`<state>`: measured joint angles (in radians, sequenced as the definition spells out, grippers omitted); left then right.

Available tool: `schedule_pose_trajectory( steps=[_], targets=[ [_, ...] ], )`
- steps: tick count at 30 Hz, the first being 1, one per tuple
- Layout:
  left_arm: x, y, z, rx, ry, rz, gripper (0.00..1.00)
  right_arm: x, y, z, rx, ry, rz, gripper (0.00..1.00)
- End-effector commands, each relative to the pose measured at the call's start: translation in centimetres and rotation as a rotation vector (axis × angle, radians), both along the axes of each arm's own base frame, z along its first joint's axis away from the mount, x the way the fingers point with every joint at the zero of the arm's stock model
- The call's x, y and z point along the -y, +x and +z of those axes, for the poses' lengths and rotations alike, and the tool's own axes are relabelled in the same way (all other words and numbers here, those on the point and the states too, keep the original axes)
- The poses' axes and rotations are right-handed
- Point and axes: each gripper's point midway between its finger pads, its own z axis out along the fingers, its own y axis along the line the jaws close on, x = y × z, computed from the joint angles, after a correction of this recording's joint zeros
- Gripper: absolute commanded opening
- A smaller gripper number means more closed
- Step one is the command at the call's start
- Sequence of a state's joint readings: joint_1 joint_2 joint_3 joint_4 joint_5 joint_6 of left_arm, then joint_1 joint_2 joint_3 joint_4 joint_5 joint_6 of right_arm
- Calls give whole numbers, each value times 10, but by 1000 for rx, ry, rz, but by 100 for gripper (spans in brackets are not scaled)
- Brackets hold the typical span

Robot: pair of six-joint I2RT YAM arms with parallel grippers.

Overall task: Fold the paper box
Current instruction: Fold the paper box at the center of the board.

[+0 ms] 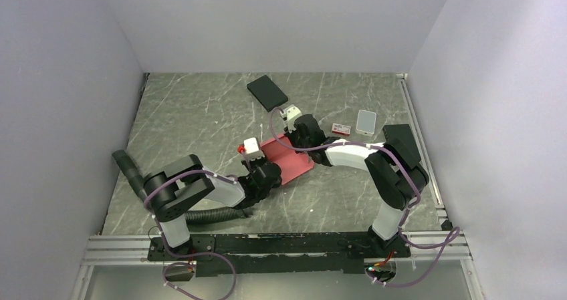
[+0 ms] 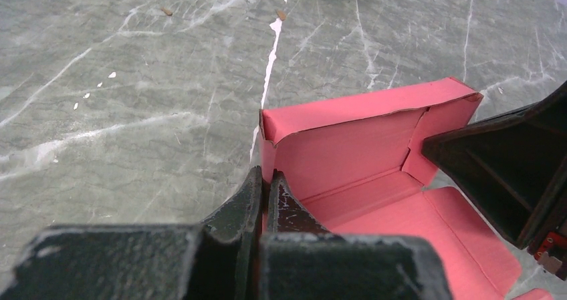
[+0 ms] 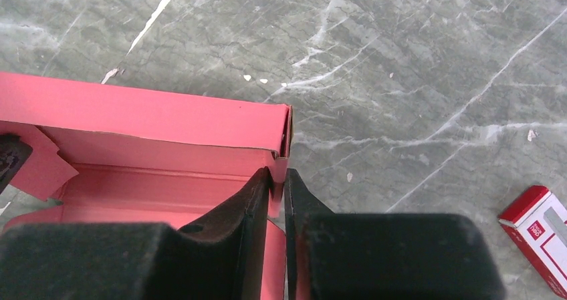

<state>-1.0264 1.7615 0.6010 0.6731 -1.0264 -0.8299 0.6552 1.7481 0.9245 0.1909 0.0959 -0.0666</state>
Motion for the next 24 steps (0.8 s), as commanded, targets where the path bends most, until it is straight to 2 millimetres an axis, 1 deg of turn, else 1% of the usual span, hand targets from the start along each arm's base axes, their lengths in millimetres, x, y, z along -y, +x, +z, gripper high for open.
schedule_pose_trajectory(
  steps=[1, 2, 5, 7, 11, 14, 17, 18, 21, 24],
  targets=[
    [33, -18, -14, -113, -92, -145, 0, 3, 18, 19, 70, 19, -75, 6],
    [33, -19, -14, -118, -97, -142, 0, 10, 22, 18, 78, -9, -110, 0],
    [31, -20, -10, -128, -112, -127, 0, 23, 31, 18, 107, -86, -181, 0],
    [29, -20, -7, -132, -122, -116, 0, 26, 33, 16, 108, -124, -195, 0],
    [32, -21, -4, -132, -140, -127, 0, 19, 28, 7, 86, -144, -156, 0],
    [33, -21, -3, -133, -144, -133, 0, 5, 21, 6, 65, -106, -92, 0],
    [32, -20, -4, -136, -146, -131, 0, -9, 12, 9, 39, -51, -24, 10],
    [32, -20, -4, -136, -146, -129, 0, -10, 11, 11, 44, -46, -14, 13],
    [29, -20, -6, -143, -143, -120, 0, -13, 9, 14, 41, -32, 4, 16],
    [27, -20, -8, -148, -142, -112, 0, -12, 10, 15, 47, -36, 4, 19]
  ],
)
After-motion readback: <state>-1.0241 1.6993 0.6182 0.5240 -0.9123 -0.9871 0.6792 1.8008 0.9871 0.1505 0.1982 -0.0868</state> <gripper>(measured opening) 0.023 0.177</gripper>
